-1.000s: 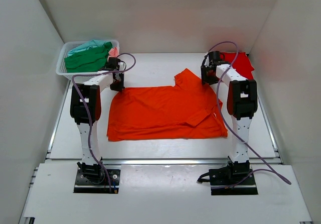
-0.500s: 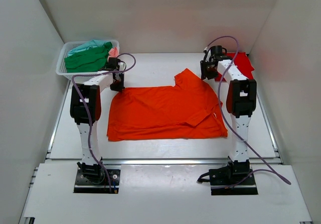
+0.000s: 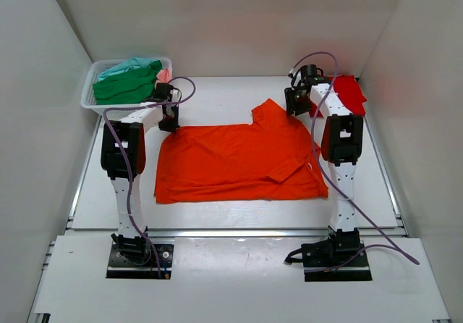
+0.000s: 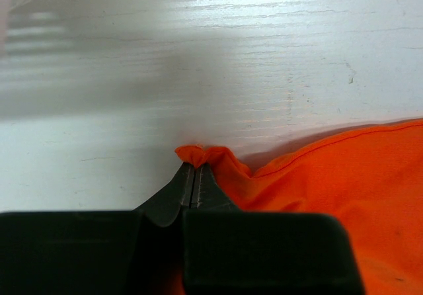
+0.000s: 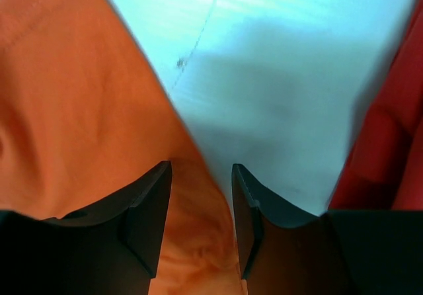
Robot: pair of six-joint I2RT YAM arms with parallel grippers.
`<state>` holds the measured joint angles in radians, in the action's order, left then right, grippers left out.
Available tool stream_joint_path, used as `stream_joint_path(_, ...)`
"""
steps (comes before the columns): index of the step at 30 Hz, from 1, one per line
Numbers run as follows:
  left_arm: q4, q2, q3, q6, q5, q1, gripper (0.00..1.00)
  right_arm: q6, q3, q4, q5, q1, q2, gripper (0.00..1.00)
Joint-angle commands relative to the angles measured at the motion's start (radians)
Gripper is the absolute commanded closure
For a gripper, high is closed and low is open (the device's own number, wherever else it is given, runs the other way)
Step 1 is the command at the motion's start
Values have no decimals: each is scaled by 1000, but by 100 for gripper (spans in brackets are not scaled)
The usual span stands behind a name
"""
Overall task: Fold and stack the t-shirts
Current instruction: Grap the side of the flattened tshirt furthest away from the robot with both arms
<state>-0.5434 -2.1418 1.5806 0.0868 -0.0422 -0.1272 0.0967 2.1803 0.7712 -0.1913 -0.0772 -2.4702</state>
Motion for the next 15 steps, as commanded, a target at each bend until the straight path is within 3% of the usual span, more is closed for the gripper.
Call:
stream_joint_path(1, -10, 69, -5, 1, 11, 8, 98, 31, 94, 42, -19, -6, -41, 60)
stream_joint_path(15, -1, 76, -8, 5, 8, 4, 98, 66, 167, 36, -31, -53, -113, 56)
